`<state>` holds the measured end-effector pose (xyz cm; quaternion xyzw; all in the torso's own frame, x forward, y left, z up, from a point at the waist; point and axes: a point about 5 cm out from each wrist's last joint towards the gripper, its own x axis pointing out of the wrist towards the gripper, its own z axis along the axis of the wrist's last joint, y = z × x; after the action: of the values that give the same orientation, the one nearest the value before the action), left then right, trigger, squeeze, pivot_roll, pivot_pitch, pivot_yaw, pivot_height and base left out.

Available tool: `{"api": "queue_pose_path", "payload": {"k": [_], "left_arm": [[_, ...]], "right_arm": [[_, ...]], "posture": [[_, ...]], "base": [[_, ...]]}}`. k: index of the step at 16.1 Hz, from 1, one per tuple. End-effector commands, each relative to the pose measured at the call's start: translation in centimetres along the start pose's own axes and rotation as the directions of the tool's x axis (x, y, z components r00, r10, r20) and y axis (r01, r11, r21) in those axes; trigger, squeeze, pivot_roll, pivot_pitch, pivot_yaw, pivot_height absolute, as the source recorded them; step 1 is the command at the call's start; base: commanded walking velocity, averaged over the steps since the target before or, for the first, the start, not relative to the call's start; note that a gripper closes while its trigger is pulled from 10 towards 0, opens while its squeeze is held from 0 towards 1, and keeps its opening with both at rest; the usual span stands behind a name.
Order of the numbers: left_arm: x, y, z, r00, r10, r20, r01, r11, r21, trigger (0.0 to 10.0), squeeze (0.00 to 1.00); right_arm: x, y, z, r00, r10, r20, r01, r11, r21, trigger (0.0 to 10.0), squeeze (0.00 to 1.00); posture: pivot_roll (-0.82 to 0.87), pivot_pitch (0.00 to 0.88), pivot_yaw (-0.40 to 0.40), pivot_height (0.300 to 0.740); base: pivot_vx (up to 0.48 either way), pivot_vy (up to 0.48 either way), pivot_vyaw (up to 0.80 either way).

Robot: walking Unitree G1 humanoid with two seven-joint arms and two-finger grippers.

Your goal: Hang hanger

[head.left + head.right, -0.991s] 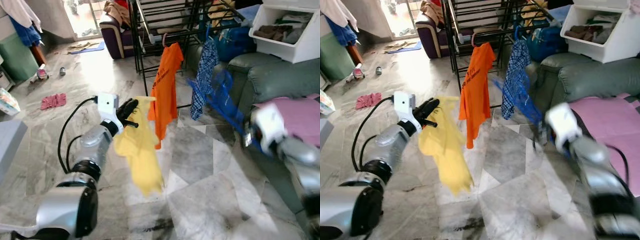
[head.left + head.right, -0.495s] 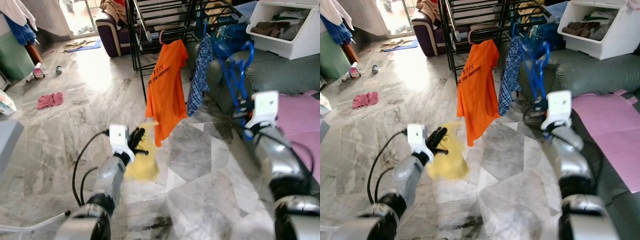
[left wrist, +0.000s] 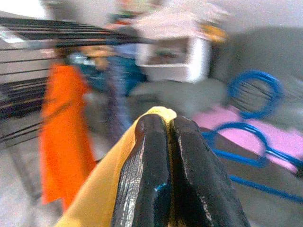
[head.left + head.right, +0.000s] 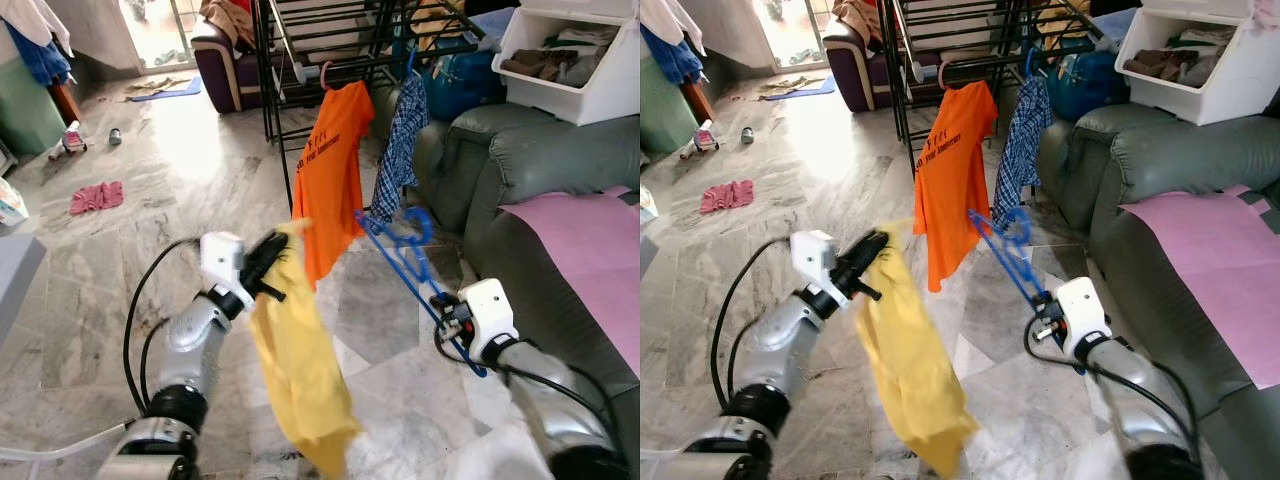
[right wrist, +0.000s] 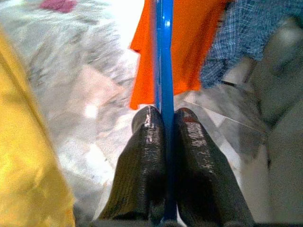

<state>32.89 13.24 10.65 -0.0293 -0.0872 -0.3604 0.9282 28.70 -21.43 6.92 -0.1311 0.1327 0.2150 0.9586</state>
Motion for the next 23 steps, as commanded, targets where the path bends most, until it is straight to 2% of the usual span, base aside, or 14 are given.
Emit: {"api": "queue_pose_path", "payload": {"k": [1, 3, 4, 5, 6, 7, 9, 10, 11, 13, 15, 17, 19, 23], "left_arm": [[0.4, 0.0, 0.9, 0.995, -0.097, -0.01, 0.097, 0.994, 0.046, 10.0, 0.0], [-0.4, -0.1, 0.5, 0.948, -0.283, -0.146, 0.292, 0.956, 0.041, 10.0, 0.0], [-0.5, 0.1, 0.5, 0.947, -0.28, -0.157, 0.29, 0.956, 0.043, 10.0, 0.0], [-0.8, 0.8, 0.3, 0.962, -0.227, -0.155, 0.233, 0.972, 0.024, 10.0, 0.0], [-0.9, 0.9, 0.3, 0.962, -0.226, -0.154, 0.231, 0.973, 0.017, 10.0, 0.0], [-1.1, 0.8, 0.2, 0.957, -0.244, -0.157, 0.25, 0.968, 0.014, 10.0, 0.0], [-1.2, 0.7, 0.2, 0.948, -0.265, -0.176, 0.275, 0.961, 0.037, 10.0, 0.0], [-1.2, 1.0, 0.7, 0.933, -0.299, -0.2, 0.318, 0.946, 0.07, 10.0, 0.0], [-1.2, 1.4, 1.1, 0.932, -0.296, -0.209, 0.32, 0.943, 0.094, 10.0, 0.0], [-1.3, 2.5, 1.7, 0.933, -0.269, -0.239, 0.31, 0.938, 0.154, 10.0, 0.0], [-1.3, 2.9, 2.0, 0.934, -0.263, -0.24, 0.305, 0.94, 0.156, 10.0, 0.0], [-1.3, 3.1, 2.2, 0.935, -0.26, -0.242, 0.302, 0.94, 0.158, 10.0, 0.0], [-1.1, 3.0, 2.1, 0.932, -0.266, -0.247, 0.311, 0.936, 0.164, 10.0, 0.0], [-1.1, 3.2, 2.2, 0.93, -0.265, -0.253, 0.312, 0.935, 0.17, 10.0, 0.0]], "right_arm": [[-0.3, -0.2, 0.5, 0.999, 0.036, 0.008, -0.036, 0.999, -0.025, 10.0, 0.0], [-1.5, -1.7, 0.8, 0.998, 0.066, -0.005, -0.067, 0.993, -0.094, 10.0, 0.0], [-1.7, -1.9, 0.9, 0.998, 0.068, -0.007, -0.069, 0.993, -0.101, 10.0, 0.0], [-2.3, -1.5, 1.3, 0.988, 0.154, -0.007, -0.154, 0.982, -0.105, 10.0, 0.0], [-2.5, -1.1, 1.5, 0.981, 0.195, -0.005, -0.195, 0.975, -0.104, 10.0, 0.0], [-3.7, 0.2, 1.4, 0.937, 0.348, -0.028, -0.349, 0.933, -0.085, 10.0, 0.0], [-4.6, 0.7, 1.2, 0.9, 0.432, -0.06, -0.435, 0.897, -0.076, 10.0, 0.0], [-6.0, 0.1, 1.1, 0.857, 0.501, -0.123, -0.51, 0.859, -0.049, 10.0, 0.0], [-6.6, -0.5, 1.1, 0.846, 0.51, -0.154, -0.523, 0.851, -0.051, 10.0, 0.0], [-7.5, -2.0, 1.5, 0.857, 0.481, -0.185, -0.498, 0.865, -0.055, 10.0, 0.0], [-8.2, -2.5, 1.6, 0.856, 0.475, -0.205, -0.494, 0.868, -0.049, 10.0, 0.0], [-9.0, -2.2, 1.7, 0.833, 0.511, -0.214, -0.526, 0.851, -0.016, 10.0, 0.0], [-9.0, -1.6, 1.6, 0.815, 0.539, -0.211, -0.551, 0.835, 0.004, 10.0, 0.0], [-9.2, -1.4, 1.8, 0.805, 0.554, -0.211, -0.563, 0.826, 0.021, 10.0, 0.0]], "posture": [[-0.06, 0.0, 0.053, 0.74], [-0.06, 0.0, 0.061, 0.74], [-0.06, 0.0, 0.065, 0.74], [-0.07, 0.0, 0.07, 0.74], [-0.07, 0.0, 0.07, 0.74], [-0.06, 0.0, 0.066, 0.74], [-0.06, 0.0, 0.066, 0.74], [-0.05, 0.0, 0.067, 0.74], [-0.05, 0.0, 0.071, 0.74], [-0.05, 0.0, 0.077, 0.74], [-0.05, 0.0, 0.083, 0.74], [-0.05, 0.0, 0.09, 0.74], [-0.05, 0.0, 0.096, 0.74], [-0.05, 0.0, 0.098, 0.74]], "base": [[0.0, 0.0, 0.0], [0.0, 0.0, 0.0], [0.0, 0.0, 0.0], [0.0, 0.0, 0.0], [0.0, 0.0, 0.0], [0.0, 0.0, 0.0], [0.0, 0.0, 0.0], [0.0, 0.0, 0.0], [0.0, 0.0, 0.0], [0.0, 0.0, 0.0], [0.0, 0.0, 0.0], [0.0, 0.0, 0.0], [0.0, 0.0, 0.0], [0.0, 0.0, 0.0]]}}
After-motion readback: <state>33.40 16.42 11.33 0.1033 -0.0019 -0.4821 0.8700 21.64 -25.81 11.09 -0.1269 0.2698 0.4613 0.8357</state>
